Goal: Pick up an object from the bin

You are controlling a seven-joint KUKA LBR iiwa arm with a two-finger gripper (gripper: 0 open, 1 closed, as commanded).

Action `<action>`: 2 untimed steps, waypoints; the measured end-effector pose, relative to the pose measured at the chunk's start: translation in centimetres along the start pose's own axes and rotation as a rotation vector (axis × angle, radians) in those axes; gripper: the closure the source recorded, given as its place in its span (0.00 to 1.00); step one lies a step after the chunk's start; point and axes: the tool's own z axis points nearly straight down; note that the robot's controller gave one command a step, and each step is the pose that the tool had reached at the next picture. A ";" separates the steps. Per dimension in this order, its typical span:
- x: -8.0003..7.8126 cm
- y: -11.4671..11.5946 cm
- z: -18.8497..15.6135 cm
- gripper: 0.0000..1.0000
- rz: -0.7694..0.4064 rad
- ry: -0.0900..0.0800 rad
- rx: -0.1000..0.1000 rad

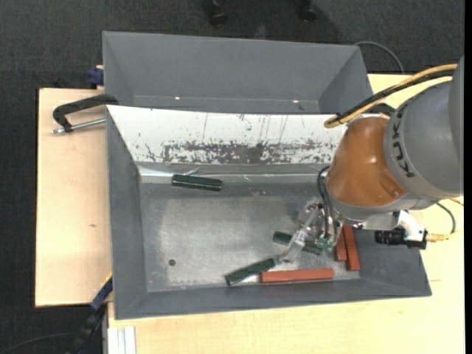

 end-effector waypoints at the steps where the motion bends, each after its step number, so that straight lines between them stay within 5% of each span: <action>1: 0.6 2.1 -0.1 0.00 0.257 -0.007 -0.004; 2: 0.5 2.1 -0.1 1.00 0.256 -0.007 -0.003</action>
Offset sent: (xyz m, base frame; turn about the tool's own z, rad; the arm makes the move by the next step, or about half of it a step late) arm 0.0055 0.0196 0.0004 0.2590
